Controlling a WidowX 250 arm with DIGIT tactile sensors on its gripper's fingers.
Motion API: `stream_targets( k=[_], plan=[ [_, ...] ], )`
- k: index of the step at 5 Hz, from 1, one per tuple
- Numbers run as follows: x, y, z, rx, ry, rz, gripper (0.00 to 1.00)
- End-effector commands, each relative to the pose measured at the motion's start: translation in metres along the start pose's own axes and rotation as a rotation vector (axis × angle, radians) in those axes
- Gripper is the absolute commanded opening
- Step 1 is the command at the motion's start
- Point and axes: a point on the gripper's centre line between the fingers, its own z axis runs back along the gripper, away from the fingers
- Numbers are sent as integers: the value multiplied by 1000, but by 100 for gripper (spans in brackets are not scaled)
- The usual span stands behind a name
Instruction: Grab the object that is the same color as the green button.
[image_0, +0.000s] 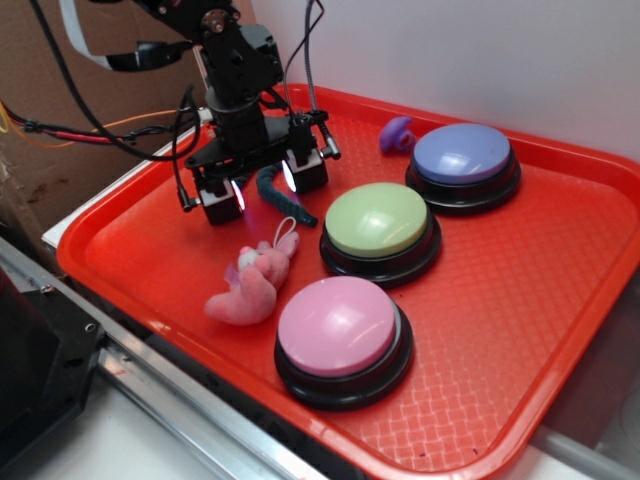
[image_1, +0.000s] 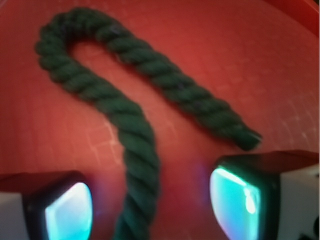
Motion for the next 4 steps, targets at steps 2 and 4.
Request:
stream_targets(
  k=[2, 4],
  plan=[
    [25, -4, 3, -49, 31, 41, 0],
    [33, -5, 11, -50, 109, -70, 0]
  ],
)
